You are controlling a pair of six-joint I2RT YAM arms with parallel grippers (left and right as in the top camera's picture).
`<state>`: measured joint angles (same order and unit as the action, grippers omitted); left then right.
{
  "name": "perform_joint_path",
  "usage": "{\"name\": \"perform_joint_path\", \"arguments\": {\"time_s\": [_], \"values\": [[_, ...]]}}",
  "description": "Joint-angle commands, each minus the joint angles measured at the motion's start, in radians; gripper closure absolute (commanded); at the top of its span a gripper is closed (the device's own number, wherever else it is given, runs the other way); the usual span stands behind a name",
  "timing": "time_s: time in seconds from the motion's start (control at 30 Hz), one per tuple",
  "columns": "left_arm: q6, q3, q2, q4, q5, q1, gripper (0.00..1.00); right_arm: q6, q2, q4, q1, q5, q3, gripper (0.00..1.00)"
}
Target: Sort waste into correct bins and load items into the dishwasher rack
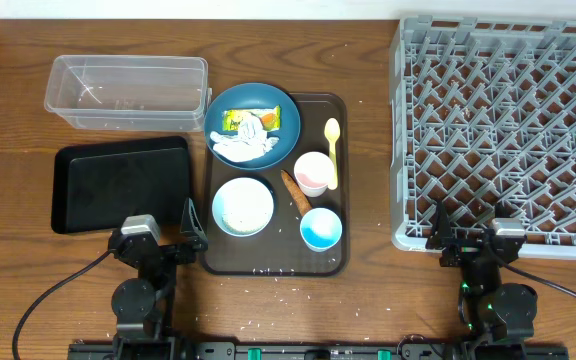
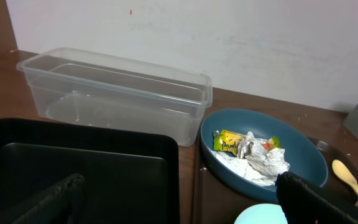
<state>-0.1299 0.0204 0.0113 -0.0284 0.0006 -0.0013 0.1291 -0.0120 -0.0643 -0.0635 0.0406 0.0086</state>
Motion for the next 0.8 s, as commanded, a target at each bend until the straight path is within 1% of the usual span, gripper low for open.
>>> {"name": "perform_joint_path", "arguments": {"time_s": [0.0,0.03,0.1,0.23,0.3,0.37,0.43,0.53,0.67,0.77], "values": [[0.011,-0.016,0.000,-0.042,-0.027,-0.001,0.01,0.015,0.003,0.043,-0.007,-0.041,-0.003,0.01],[0.010,-0.016,0.000,-0.037,-0.055,0.000,0.01,0.025,0.003,0.066,-0.007,-0.061,-0.003,0.01],[0.010,-0.016,0.000,-0.036,-0.045,0.000,0.01,0.043,0.003,0.122,-0.007,-0.120,-0.003,0.01],[0.010,0.014,0.002,-0.034,0.082,0.000,0.02,0.042,0.003,0.211,-0.007,-0.203,0.000,0.01],[0.009,0.051,0.018,-0.034,0.129,0.000,0.01,0.042,0.000,0.207,-0.007,-0.216,0.020,0.01],[0.002,0.113,0.062,-0.047,0.140,0.000,0.01,0.042,-0.014,0.178,-0.007,-0.217,0.060,0.01],[0.002,0.195,0.139,-0.070,0.139,0.000,0.01,0.028,-0.051,0.128,-0.007,-0.209,0.124,0.01],[0.003,0.367,0.315,-0.133,0.139,0.000,0.01,-0.013,-0.155,0.031,-0.007,-0.206,0.254,0.01],[0.003,0.639,0.604,-0.257,0.152,-0.001,0.01,-0.023,-0.354,-0.122,-0.007,-0.202,0.468,0.01],[0.003,0.862,0.833,-0.381,0.157,-0.027,0.01,-0.022,-0.512,-0.270,-0.007,-0.175,0.635,0.01]]}}
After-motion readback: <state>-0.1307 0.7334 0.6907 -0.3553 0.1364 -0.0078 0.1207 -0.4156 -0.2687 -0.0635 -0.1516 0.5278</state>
